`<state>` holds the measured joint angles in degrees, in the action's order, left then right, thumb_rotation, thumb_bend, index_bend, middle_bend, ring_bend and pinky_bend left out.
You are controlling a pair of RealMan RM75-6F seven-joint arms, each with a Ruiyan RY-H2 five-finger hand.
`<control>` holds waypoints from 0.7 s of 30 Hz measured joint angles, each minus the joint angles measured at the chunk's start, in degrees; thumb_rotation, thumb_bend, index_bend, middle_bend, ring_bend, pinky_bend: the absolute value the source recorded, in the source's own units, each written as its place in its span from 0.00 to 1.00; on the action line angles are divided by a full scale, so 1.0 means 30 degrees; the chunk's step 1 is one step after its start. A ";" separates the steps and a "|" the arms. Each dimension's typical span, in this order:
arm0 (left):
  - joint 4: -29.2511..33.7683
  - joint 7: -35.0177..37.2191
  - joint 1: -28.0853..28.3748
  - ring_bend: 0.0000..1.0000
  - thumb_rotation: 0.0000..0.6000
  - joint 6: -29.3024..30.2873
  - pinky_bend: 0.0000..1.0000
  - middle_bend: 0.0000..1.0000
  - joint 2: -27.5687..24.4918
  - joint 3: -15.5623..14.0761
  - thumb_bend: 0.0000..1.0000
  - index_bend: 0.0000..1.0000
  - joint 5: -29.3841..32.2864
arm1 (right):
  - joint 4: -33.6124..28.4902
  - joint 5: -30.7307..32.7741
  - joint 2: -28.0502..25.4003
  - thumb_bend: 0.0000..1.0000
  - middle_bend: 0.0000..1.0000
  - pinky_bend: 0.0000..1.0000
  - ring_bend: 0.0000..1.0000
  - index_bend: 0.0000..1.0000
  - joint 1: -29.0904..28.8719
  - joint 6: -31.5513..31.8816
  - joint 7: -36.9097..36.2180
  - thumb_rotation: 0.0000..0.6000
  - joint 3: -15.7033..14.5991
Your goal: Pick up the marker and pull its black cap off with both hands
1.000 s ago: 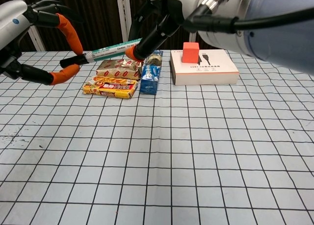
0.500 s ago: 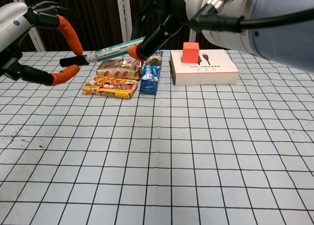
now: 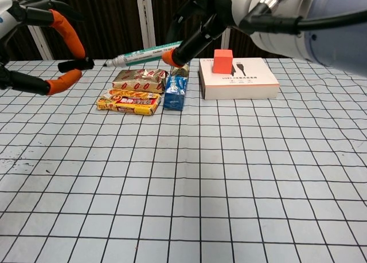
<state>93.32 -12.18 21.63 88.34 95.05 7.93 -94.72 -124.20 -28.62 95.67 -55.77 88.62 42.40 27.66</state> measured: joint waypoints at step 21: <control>-0.3640 0.4923 -0.1959 0.00 1.00 0.1882 0.00 0.18 -0.1163 -0.0918 0.51 0.56 0.0343 | 0.1608 -0.1896 -0.2274 0.53 0.07 0.04 0.14 0.72 0.3515 -0.3162 -0.4861 1.00 -0.3142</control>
<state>82.40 2.59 15.75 93.99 91.56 5.18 -93.69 -119.38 -34.31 88.84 -45.23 79.13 27.82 18.23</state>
